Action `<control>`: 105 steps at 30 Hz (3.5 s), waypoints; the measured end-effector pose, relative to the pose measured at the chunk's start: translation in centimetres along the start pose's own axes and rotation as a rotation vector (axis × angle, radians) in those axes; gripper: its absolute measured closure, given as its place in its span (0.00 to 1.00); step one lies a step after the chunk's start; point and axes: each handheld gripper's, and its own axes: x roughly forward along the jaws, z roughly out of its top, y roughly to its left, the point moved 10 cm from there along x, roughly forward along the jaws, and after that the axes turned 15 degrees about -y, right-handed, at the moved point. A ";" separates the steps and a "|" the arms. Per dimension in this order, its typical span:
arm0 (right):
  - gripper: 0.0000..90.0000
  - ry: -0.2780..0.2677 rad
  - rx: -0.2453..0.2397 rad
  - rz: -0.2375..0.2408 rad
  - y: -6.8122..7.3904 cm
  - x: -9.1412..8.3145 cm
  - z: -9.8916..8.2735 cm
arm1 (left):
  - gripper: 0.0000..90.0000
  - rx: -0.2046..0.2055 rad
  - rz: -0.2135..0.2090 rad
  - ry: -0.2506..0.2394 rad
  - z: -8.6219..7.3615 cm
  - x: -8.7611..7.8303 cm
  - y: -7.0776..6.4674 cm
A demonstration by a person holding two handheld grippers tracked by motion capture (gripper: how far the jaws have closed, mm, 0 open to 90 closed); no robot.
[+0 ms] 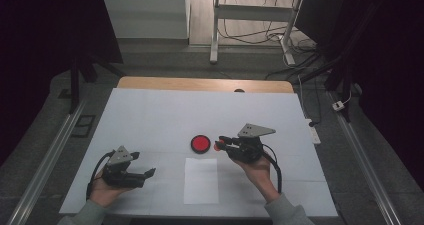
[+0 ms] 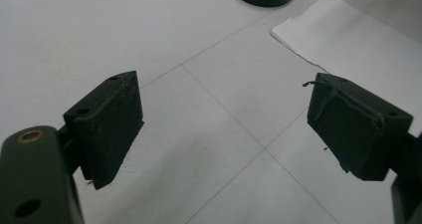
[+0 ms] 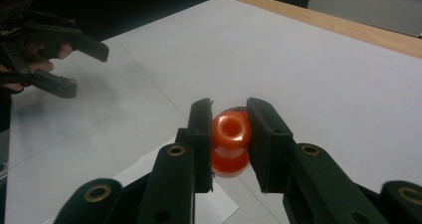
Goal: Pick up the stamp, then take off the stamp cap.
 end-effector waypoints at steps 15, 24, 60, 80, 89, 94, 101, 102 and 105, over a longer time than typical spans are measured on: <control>0.80 0.005 0.009 0.036 1.2 0.7 -0.5 | 0.16 -0.002 0.000 0.002 -0.1 0.1 0.0; 0.80 0.022 0.003 0.066 2.3 1.3 -1.0 | 0.16 0.001 0.000 0.006 -0.1 0.1 0.0; 0.80 0.017 0.001 0.071 2.6 1.4 -0.9 | 0.17 0.030 -0.026 -0.001 0.9 0.9 -0.8; 0.80 0.010 -0.002 0.071 2.6 1.5 -0.7 | 0.18 0.091 -0.089 -0.006 3.3 2.8 -3.1; 0.80 0.008 0.001 0.071 2.6 1.4 -0.7 | 0.19 0.113 -0.121 -0.008 4.3 3.9 -4.2; 0.80 0.006 0.000 0.069 2.5 1.3 -0.5 | 0.19 0.124 -0.138 -0.011 5.0 5.0 -5.0; 0.80 -0.005 0.000 0.069 2.4 1.1 -0.3 | 0.19 0.137 -0.165 0.005 5.4 6.5 -6.0; 0.80 -0.005 0.000 0.069 2.4 1.1 -0.3 | 0.19 0.139 -0.167 0.007 5.4 6.7 -6.1; 0.80 -0.003 -0.002 0.065 2.4 1.1 -0.3 | 0.19 0.137 -0.177 0.011 5.5 7.1 -6.4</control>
